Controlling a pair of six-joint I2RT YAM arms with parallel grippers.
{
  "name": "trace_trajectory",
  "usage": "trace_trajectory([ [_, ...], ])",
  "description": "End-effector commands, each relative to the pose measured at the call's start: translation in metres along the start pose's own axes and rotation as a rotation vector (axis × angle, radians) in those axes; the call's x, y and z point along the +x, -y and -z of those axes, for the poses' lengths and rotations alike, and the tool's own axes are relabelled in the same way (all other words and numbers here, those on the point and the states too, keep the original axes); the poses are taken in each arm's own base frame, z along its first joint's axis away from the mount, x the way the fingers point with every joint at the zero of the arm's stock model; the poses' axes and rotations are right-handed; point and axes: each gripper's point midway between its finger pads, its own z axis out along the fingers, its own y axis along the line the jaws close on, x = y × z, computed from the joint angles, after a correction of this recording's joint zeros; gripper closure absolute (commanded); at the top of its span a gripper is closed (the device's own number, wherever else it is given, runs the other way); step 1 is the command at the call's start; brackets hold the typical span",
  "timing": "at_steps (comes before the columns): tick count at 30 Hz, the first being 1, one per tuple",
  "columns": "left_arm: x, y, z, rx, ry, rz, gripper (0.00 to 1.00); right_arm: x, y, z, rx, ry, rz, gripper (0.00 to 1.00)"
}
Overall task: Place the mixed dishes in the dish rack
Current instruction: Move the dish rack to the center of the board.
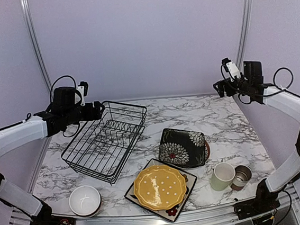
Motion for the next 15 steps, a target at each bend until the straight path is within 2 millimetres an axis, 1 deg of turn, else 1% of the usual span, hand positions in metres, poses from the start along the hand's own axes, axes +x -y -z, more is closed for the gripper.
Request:
trace_trajectory([
  [1, 0.009, 0.024, -0.012, 0.109, -0.069, 0.005, 0.14, 0.024, -0.007, -0.009, -0.002, -0.024, 0.005, 0.02],
  [3, 0.014, 0.032, -0.016, 0.129, -0.095, -0.004, 0.23, 0.031, -0.008, -0.014, -0.006, -0.029, 0.031, 0.02],
  [6, 0.022, 0.050, -0.021, 0.147, -0.142, -0.031, 0.27, 0.049, -0.015, -0.023, -0.038, -0.074, 0.051, 0.02],
  [7, 0.025, 0.058, -0.022, 0.159, -0.167, -0.051, 0.31, 0.054, -0.019, -0.024, -0.062, -0.088, 0.057, 0.02],
  [8, 0.026, 0.072, -0.023, 0.185, -0.193, -0.094, 0.37, 0.056, -0.025, -0.024, -0.095, -0.090, 0.069, 0.02],
  [10, 0.043, 0.091, -0.025, 0.196, -0.278, -0.171, 0.40, 0.057, -0.037, -0.020, -0.157, -0.079, 0.087, 0.02],
  [11, 0.057, 0.096, -0.028, 0.191, -0.328, -0.210, 0.40, 0.057, -0.044, -0.018, -0.190, -0.068, 0.092, 0.02],
  [12, 0.066, 0.102, -0.029, 0.191, -0.365, -0.241, 0.40, 0.058, -0.048, -0.016, -0.211, -0.063, 0.097, 0.02],
  [13, 0.076, 0.108, -0.027, 0.198, -0.402, -0.264, 0.40, 0.059, -0.051, -0.015, -0.226, -0.059, 0.100, 0.01],
  [15, 0.090, 0.117, -0.021, 0.208, -0.460, -0.286, 0.38, 0.063, -0.055, -0.014, -0.245, -0.065, 0.104, 0.02],
])
